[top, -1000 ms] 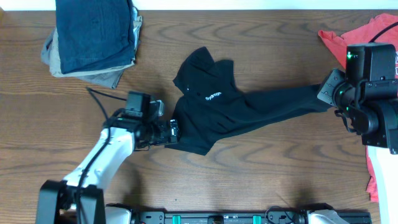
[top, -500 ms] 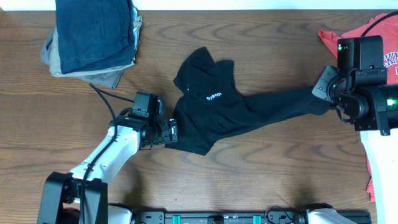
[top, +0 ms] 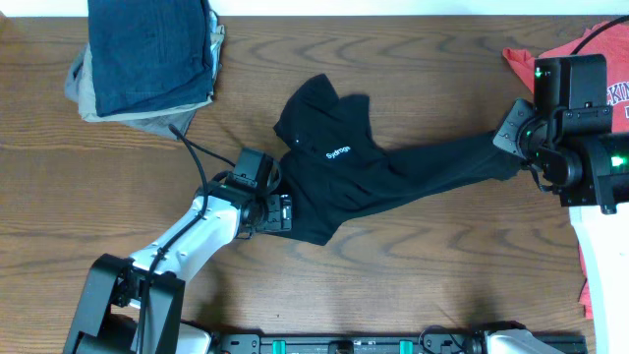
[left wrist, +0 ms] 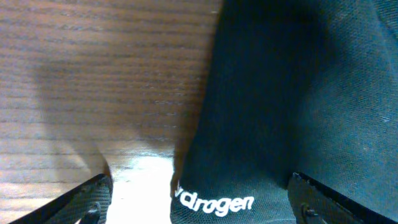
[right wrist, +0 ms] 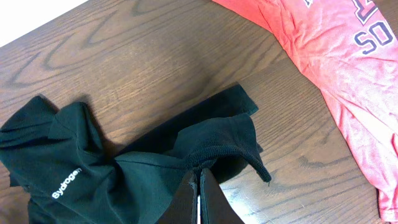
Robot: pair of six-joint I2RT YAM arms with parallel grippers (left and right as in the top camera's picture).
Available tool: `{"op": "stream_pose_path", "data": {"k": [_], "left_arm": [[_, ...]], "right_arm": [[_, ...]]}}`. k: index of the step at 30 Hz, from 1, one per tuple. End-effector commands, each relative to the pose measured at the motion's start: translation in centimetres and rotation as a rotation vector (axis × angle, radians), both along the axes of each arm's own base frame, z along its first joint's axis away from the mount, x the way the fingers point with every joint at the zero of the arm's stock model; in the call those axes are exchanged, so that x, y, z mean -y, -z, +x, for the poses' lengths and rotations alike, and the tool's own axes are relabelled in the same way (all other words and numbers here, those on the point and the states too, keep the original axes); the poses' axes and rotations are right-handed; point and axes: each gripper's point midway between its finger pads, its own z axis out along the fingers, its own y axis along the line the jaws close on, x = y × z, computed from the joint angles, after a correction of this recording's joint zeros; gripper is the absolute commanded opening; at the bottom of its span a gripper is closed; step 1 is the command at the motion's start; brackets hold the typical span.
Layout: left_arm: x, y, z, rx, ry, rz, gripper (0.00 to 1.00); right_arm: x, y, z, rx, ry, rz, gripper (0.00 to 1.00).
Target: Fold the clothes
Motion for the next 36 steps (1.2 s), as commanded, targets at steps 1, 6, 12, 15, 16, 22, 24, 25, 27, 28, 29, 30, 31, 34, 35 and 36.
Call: {"op": "stream_pose_path", "data": {"k": [1, 6, 12, 15, 16, 22, 24, 25, 27, 28, 29, 30, 31, 34, 35, 36], "left_arm": [[-1.2, 0.6, -0.3, -0.022, -0.048, 0.065, 0.85], [-1.9, 0.8, -0.9, -0.046, -0.076, 0.097, 0.8], [-1.8, 1.1, -1.1, -0.063, -0.074, 0.096, 0.57], [-1.5, 1.1, -1.1, -0.066, -0.071, 0.08, 0.25], [-1.4, 1.1, -1.1, -0.066, -0.07, 0.075, 0.14], [-1.2, 1.0, -1.1, -0.065, -0.068, 0.063, 0.06], [-1.2, 0.4, -1.1, -0.064, -0.068, 0.063, 0.06], [-1.2, -0.2, -1.1, -0.062, -0.069, 0.063, 0.06], [-1.1, -1.7, -0.7, -0.045, -0.069, 0.056, 0.06], [-1.0, -2.9, -0.4, -0.027, -0.069, 0.048, 0.06], [-0.9, -4.1, -0.1, -0.006, -0.07, 0.04, 0.06], [-0.8, -5.5, 0.2, 0.021, -0.07, 0.029, 0.06], [-0.7, -6.8, 0.3, 0.046, -0.071, 0.019, 0.06], [-0.6, -11.5, 0.6, 0.145, -0.072, -0.021, 0.06], [-0.7, -12.8, 0.5, 0.179, -0.073, -0.035, 0.06], [-0.7, -14.0, 0.4, 0.215, -0.074, -0.049, 0.06]], "right_arm": [[0.4, -0.1, 0.1, -0.001, -0.005, -0.022, 0.01], [0.4, -0.2, 0.2, 0.005, -0.005, -0.021, 0.01], [0.0, -0.2, 0.4, 0.012, -0.016, -0.006, 0.01], [0.0, -0.2, 0.4, 0.011, -0.019, -0.008, 0.01], [0.0, -0.2, 0.4, 0.011, -0.025, -0.012, 0.01], [0.0, -0.2, 0.4, 0.011, -0.024, -0.012, 0.01], [0.0, -0.2, 0.4, 0.012, -0.024, -0.012, 0.01], [0.0, -0.2, 0.4, 0.012, -0.024, -0.012, 0.01], [0.0, -0.3, 0.5, 0.013, -0.032, -0.018, 0.02], [0.0, -0.4, 0.6, 0.016, -0.039, -0.023, 0.02], [0.0, -0.4, 0.6, 0.017, -0.043, -0.026, 0.02], [0.1, -0.4, 0.7, 0.018, -0.042, -0.029, 0.03], [0.1, -0.4, 0.7, 0.018, -0.041, -0.029, 0.03], [0.4, -0.3, 1.2, 0.021, -0.03, -0.029, 0.03], [0.6, -0.2, 1.5, 0.023, -0.023, -0.028, 0.03], [0.8, 0.0, 1.9, 0.022, -0.017, -0.028, 0.02]]}}
